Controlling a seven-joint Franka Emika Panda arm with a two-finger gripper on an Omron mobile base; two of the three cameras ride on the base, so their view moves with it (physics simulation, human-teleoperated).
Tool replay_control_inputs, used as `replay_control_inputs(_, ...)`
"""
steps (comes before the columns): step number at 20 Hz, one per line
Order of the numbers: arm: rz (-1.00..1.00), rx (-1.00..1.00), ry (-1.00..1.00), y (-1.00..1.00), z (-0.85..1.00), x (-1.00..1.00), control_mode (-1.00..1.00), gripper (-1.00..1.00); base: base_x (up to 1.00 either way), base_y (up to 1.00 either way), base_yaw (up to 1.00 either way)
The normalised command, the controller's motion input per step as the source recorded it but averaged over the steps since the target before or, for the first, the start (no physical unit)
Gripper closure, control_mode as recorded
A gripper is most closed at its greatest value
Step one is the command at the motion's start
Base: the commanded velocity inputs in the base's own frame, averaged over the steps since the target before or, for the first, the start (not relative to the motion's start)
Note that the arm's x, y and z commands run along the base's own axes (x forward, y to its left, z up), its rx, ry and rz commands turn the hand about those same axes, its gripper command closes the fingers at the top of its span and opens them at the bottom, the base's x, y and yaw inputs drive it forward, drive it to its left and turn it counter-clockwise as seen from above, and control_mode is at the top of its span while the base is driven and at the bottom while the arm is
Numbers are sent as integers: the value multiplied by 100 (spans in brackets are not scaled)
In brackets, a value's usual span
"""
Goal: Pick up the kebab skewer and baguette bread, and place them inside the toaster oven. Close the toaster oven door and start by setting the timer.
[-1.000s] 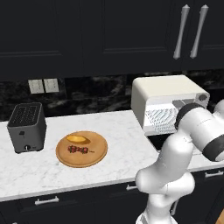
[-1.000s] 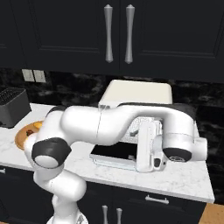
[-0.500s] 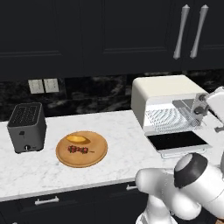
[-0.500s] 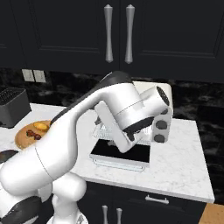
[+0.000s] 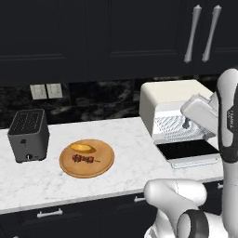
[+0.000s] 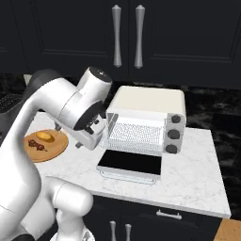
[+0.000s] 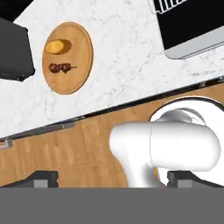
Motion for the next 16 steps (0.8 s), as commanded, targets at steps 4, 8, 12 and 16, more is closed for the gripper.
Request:
replay_control_inputs(4, 24, -13, -20, 93, 35, -87, -100, -100, 0, 0, 0)
replay_control_inputs(8, 44, -15, -15, 99, -3, -25, -100, -100, 0, 0, 0)
replay_control_inputs(12, 57, -13, -2, 97, -63, 30, -100, -100, 0, 0, 0)
replay_control_inputs(16, 42, -11, -5, 81, -48, 90, -100, -100, 0, 0, 0)
